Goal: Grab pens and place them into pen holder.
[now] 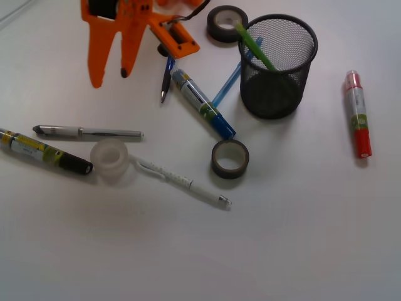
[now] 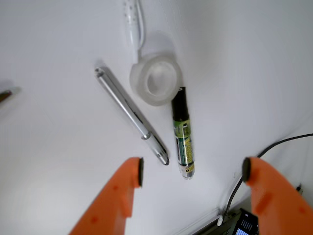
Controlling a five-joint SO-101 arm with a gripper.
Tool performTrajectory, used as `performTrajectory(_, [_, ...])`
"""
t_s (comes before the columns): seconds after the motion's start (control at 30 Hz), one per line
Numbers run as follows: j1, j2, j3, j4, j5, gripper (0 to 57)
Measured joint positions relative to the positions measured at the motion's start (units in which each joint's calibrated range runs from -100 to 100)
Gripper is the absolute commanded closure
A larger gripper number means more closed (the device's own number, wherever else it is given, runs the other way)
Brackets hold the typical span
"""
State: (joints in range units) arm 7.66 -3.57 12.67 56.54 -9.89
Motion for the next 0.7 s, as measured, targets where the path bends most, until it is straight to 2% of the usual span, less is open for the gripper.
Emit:
performTrajectory(0.2, [4.2,11.7,-9.1,1.9,1.2,33.9])
performTrajectory(0.43, [7.0,21.8,-16.3,15.1,2.1,33.9])
performTrajectory(0.7, [6.1,27.0,-17.3,15.4,6.2,33.9])
